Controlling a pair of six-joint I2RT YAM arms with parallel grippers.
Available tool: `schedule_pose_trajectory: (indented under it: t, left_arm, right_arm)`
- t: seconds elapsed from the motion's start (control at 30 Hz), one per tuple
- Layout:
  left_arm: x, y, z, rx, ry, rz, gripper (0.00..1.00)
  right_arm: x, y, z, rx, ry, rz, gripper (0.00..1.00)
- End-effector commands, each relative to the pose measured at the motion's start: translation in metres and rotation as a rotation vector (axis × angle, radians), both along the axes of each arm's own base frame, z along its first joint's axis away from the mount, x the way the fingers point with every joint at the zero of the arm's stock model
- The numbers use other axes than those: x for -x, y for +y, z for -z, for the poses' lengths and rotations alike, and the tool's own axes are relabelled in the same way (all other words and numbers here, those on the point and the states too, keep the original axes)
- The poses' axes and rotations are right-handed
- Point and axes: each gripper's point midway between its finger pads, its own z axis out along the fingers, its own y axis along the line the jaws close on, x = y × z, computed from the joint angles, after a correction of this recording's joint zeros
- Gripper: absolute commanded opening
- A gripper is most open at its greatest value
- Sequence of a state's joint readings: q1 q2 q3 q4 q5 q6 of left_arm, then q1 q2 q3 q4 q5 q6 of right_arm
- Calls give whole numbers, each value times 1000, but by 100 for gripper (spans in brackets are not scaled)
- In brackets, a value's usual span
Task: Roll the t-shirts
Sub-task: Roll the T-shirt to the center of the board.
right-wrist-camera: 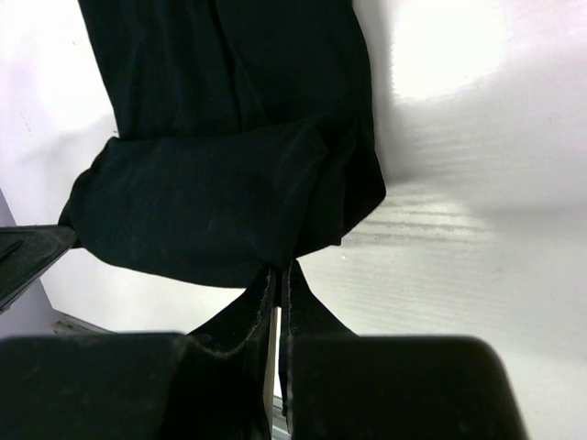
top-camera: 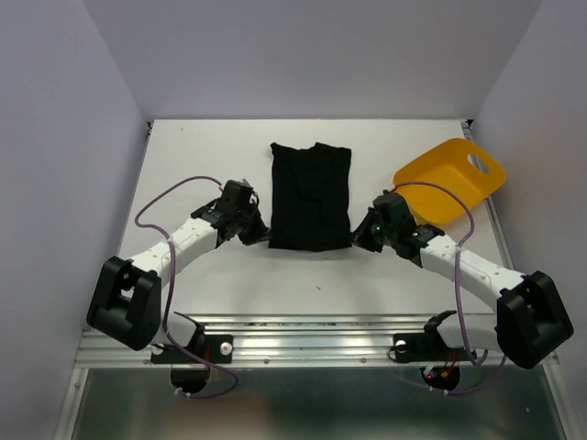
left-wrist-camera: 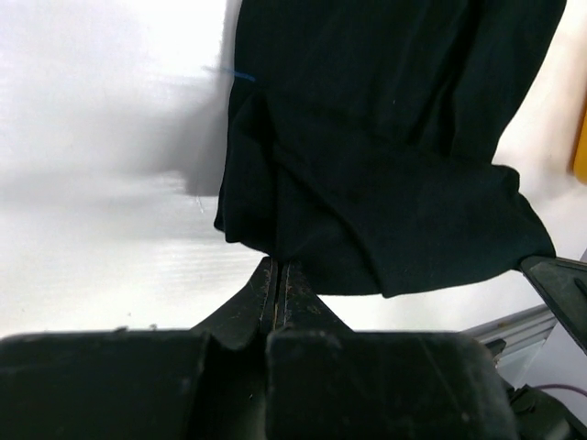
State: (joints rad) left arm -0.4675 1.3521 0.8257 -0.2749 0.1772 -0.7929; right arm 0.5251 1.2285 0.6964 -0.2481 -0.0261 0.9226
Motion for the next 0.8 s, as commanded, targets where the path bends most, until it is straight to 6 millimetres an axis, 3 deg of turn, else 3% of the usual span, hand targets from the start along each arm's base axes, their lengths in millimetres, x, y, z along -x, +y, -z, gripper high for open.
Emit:
schedule_pose_trajectory:
  t: [0.0,0.27,0.53,0.63,0.7,0.77]
  left_arm:
    - [-21,5,-13,-30,-49,6,0]
    - [-46,8,3,-75,-33,23,0]
    - [-63,3,16,-88,-48,62,0]
    - [-68,0,18,-88,-53,78,1]
    - [-71,-2,16,-84,-65,87,8]
    - [-75,-2,15,-88,-76,92,23]
  right_arm:
    - [-26,-2,-20,52,-87,23,1]
    - [-50,5,-8,125,-74,-1,1]
    - [-55,5,8,157,-54,1,3]
    - [-60,0,8,165,-64,23,14]
    - [-62,0,7,169,-70,25,20]
    - [-66,1,5,176,-78,25,30]
